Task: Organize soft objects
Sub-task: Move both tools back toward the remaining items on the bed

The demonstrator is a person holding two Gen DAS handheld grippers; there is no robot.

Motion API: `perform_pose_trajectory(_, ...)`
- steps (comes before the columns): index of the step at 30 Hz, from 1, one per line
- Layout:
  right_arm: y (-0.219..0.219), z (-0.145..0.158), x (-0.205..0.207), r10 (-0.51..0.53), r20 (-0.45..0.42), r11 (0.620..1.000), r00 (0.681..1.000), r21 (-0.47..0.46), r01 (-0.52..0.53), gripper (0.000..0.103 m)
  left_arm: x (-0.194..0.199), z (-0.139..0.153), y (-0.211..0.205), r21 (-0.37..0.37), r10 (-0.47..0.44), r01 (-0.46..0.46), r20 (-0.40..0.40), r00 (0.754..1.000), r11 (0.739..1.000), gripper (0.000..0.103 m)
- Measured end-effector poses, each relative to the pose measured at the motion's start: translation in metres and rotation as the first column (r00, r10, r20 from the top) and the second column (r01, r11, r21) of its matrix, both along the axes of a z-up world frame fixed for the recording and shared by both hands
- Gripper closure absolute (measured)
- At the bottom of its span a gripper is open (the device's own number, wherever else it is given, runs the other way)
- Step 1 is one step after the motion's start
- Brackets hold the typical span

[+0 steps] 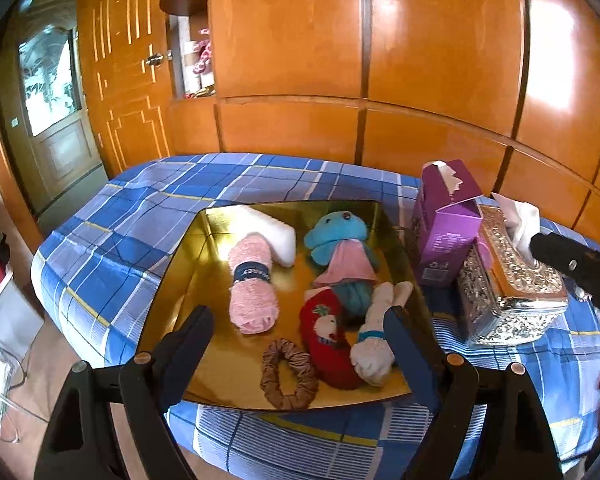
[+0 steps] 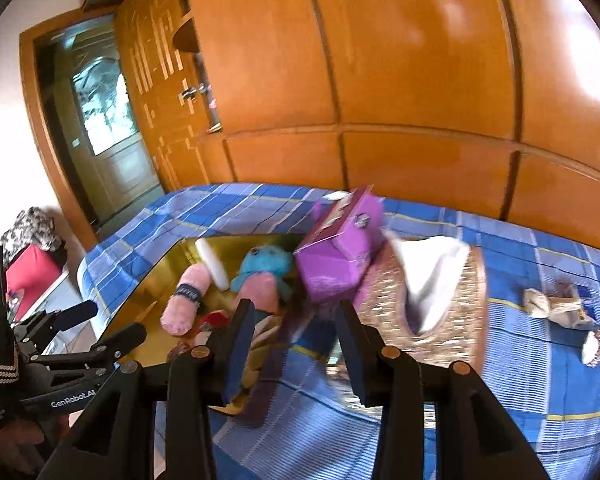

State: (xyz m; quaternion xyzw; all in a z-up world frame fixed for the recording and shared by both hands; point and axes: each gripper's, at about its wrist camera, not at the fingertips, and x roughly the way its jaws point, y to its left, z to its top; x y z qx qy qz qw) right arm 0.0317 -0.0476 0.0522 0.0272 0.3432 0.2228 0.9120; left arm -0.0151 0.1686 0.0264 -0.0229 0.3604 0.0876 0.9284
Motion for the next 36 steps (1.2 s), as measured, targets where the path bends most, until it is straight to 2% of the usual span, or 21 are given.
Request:
perform_pose_trajectory(5, -0.038, 0.003, 0.001, -0.088, 0.011, 0.996, 0.996, 0.002, 0.088, 0.061, 0.002, 0.007, -0.012, 0.017, -0.035, 0.035, 0.012, 0.999, 0.999, 0.016)
perform_pose_trajectory(10, -0.083, -0.002, 0.0, -0.177, 0.007, 0.983, 0.984, -0.039, 0.177, 0.061, 0.006, 0.016, -0.026, 0.035, -0.078, 0.077, 0.028, 0.997, 0.996, 0.016)
perform_pose_trajectory(21, -0.181, -0.021, -0.018, -0.36, -0.028, 0.927, 0.932, -0.122, 0.354, 0.061, 0.016, 0.035, -0.073, 0.083, -0.218, 0.214, 0.047, 0.975, 0.973, 0.016)
perform_pose_trajectory(29, -0.241, -0.031, -0.04, -0.481, -0.063, 0.872, 0.874, -0.132, 0.471, 0.061, 0.026, 0.051, -0.122, 0.126, -0.346, 0.336, 0.064, 0.936, 0.933, 0.016)
perform_pose_trajectory(36, -0.282, -0.042, -0.057, -0.567, -0.078, 0.821, 0.82, -0.133, 0.555, 0.061, 0.036, 0.061, -0.17, 0.163, -0.454, 0.439, 0.067, 0.889, 0.884, 0.016)
